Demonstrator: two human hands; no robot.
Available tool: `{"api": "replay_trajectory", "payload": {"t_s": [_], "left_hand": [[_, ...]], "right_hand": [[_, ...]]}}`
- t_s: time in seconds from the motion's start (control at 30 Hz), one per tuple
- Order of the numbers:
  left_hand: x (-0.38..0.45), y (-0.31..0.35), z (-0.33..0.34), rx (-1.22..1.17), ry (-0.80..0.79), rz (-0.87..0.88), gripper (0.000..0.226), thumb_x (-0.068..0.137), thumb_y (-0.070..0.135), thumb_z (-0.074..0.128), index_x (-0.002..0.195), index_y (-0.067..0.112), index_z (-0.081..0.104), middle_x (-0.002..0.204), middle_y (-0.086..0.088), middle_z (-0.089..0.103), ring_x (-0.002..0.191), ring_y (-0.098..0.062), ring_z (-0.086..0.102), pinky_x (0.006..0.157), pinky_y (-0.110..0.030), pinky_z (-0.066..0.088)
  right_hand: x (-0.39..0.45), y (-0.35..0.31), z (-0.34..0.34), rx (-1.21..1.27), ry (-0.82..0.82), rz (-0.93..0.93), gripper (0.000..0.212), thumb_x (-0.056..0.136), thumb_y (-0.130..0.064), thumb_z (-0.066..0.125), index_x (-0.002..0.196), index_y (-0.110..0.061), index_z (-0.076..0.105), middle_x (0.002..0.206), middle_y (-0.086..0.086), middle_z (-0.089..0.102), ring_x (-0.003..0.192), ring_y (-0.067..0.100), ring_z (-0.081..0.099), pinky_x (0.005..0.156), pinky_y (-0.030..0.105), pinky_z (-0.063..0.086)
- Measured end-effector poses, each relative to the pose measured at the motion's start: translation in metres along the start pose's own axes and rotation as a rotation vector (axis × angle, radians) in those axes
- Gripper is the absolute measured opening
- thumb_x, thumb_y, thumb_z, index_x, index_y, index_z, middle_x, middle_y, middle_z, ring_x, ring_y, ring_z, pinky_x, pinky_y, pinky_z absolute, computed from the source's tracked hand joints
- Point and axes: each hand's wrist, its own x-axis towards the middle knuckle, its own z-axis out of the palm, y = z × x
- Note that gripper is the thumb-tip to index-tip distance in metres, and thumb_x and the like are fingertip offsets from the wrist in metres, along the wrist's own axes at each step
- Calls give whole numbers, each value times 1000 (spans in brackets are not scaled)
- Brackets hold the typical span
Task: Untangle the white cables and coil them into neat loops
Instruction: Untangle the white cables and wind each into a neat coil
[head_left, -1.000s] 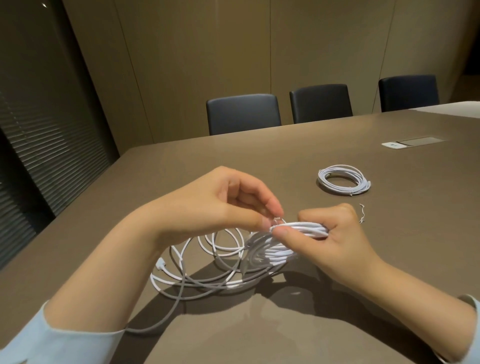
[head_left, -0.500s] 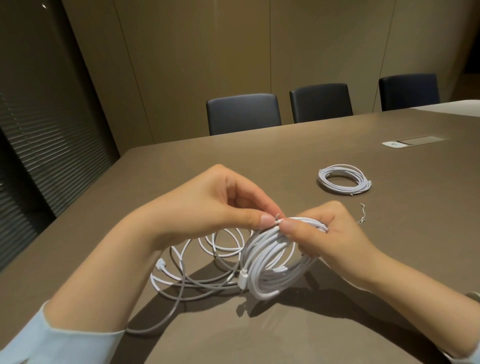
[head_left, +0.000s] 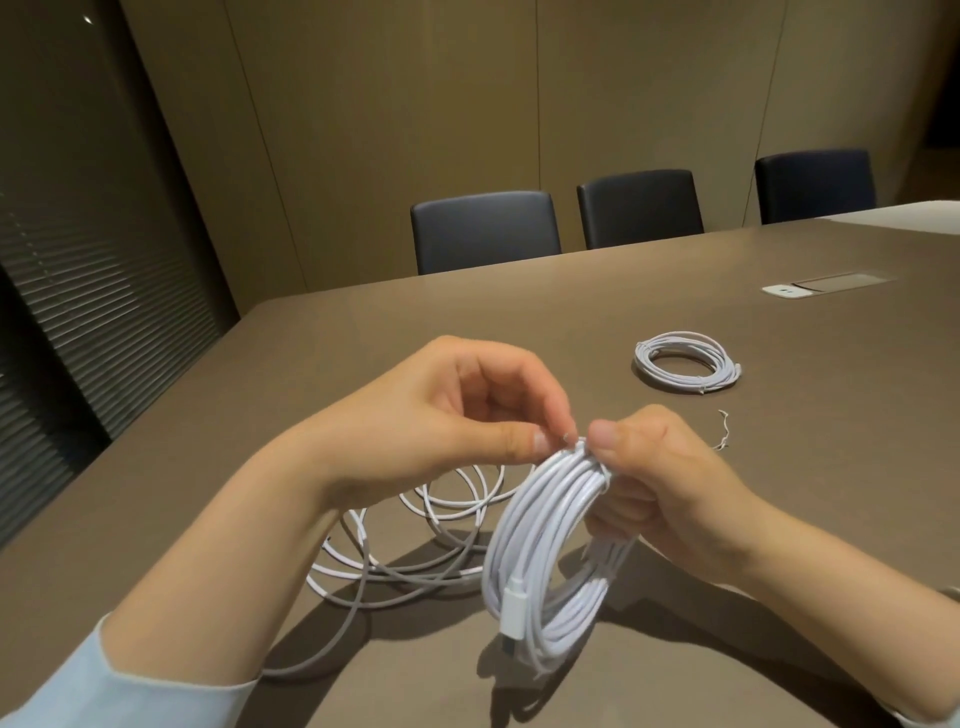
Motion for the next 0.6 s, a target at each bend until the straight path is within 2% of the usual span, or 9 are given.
{"api": "replay_trajectory", "payload": {"t_s": [0.1, 0.17, 0.23, 0.3, 0.37, 0.47, 0.53, 0.6], "left_hand": [[2, 0, 3, 1, 11, 22, 29, 84, -14, 59, 73, 10, 71, 84, -9, 70, 80, -19, 67, 77, -26, 51], [2, 0, 4, 13, 20, 24, 28, 84, -13, 60, 72, 10, 71, 84, -9, 71, 80, -19, 67, 77, -26, 51], [2, 1, 3, -28, 45, 8, 18, 81, -8, 66, 75, 10, 66, 84, -11, 70, 77, -19, 67, 73, -25, 52], [2, 1, 1, -70, 79, -33, 15, 79, -4, 69, 83, 9, 62, 83, -11, 70, 74, -18, 65, 70, -24, 52], [2, 3, -2, -62, 73, -83, 14, 78, 0, 69, 90, 7, 67, 83, -10, 70, 75, -17, 66, 71, -22, 52], [0, 7, -4, -40, 50, -144, 14, 78, 9, 67, 90, 4, 74, 81, -9, 72, 77, -15, 67, 73, -20, 52], [0, 9, -3, 53, 73, -166, 16, 77, 18, 72, 87, 6, 78, 83, -12, 73, 80, -16, 68, 76, -22, 52], [-1, 10, -3, 139, 82, -178, 17, 73, 24, 77, 84, 11, 80, 84, -14, 75, 80, -17, 68, 78, -24, 53]], "right_hand": [[0, -1, -1, 38, -2, -11, 59, 56, -65, 80, 36, -26, 41, 41, -10, 23, 39, 10, 18, 45, 19, 29], [0, -3, -1, 8, 6, -46, 58, 57, -65, 79, 35, -24, 43, 41, -12, 26, 38, 8, 21, 44, 18, 29], [-1, -5, -3, -117, 40, -122, 58, 60, -66, 76, 36, -23, 48, 43, -15, 29, 39, 5, 24, 44, 17, 27], [-2, -6, -4, -331, 115, -225, 57, 66, -64, 73, 39, -23, 44, 44, -14, 28, 42, 2, 25, 45, 16, 24], [-4, -6, -6, -491, 190, -329, 53, 70, -55, 71, 42, -23, 40, 45, -14, 28, 44, 0, 24, 45, 14, 21], [-7, -1, -8, -635, 227, -457, 56, 76, -56, 68, 44, -20, 40, 44, -10, 29, 44, -1, 25, 44, 13, 20], [-6, 2, -8, -723, 238, -522, 59, 82, -59, 63, 46, -17, 40, 45, -6, 27, 45, 0, 23, 45, 13, 18], [-4, 4, -8, -792, 263, -593, 55, 85, -56, 62, 50, -20, 39, 48, -9, 22, 47, 1, 21, 46, 12, 16]]}}
